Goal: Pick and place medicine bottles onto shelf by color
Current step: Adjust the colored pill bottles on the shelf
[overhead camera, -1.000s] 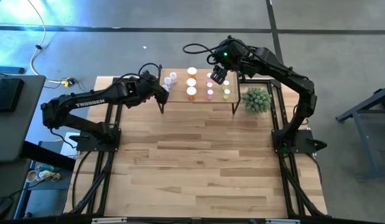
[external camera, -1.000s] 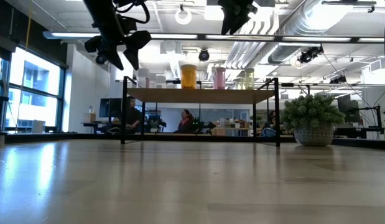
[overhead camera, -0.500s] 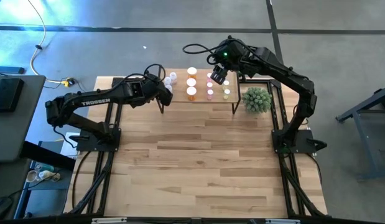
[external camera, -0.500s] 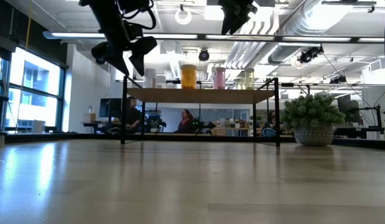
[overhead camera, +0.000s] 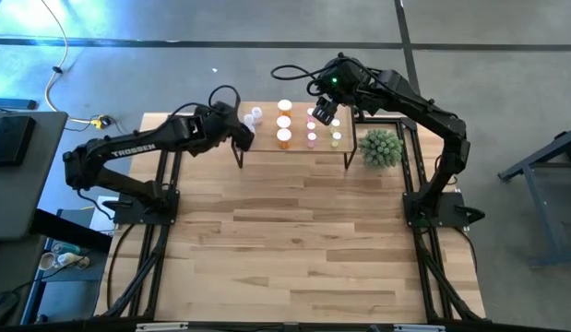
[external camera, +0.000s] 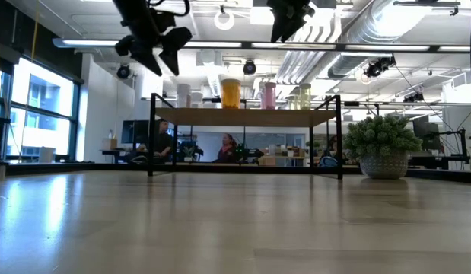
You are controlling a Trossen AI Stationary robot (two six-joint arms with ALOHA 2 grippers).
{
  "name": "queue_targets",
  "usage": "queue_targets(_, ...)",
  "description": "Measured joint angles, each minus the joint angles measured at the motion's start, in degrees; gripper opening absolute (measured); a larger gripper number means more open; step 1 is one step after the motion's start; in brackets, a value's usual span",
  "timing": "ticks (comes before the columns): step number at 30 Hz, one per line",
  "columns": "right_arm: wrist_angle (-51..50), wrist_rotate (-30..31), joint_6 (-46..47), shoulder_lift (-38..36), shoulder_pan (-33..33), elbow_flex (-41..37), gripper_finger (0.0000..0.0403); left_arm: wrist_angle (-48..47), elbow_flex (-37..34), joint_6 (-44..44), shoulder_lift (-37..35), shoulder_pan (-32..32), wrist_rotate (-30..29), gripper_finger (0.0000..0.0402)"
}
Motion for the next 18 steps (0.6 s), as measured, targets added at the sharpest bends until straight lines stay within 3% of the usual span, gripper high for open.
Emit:
queue_targets(7, 0.0, 0.0, 0.02, 0.0, 0.0, 0.0, 0.0264, 4.92, 3.55, 6.25, 0.01, 0.02, -0.12, 0.025)
queue_targets(13, 0.02, 0.0, 1.25, 0.0, 0.02, 0.0, 0.0264, 13.92, 3.62, 15.64, 0.01, 0.0, 3.75, 0.025)
queue_targets(18, -0.01, -0.02, 1.33, 0.0, 0.0, 0.0, 0.0264, 16.24, 3.62, 17.78, 0.03, 0.0, 6.82, 0.025)
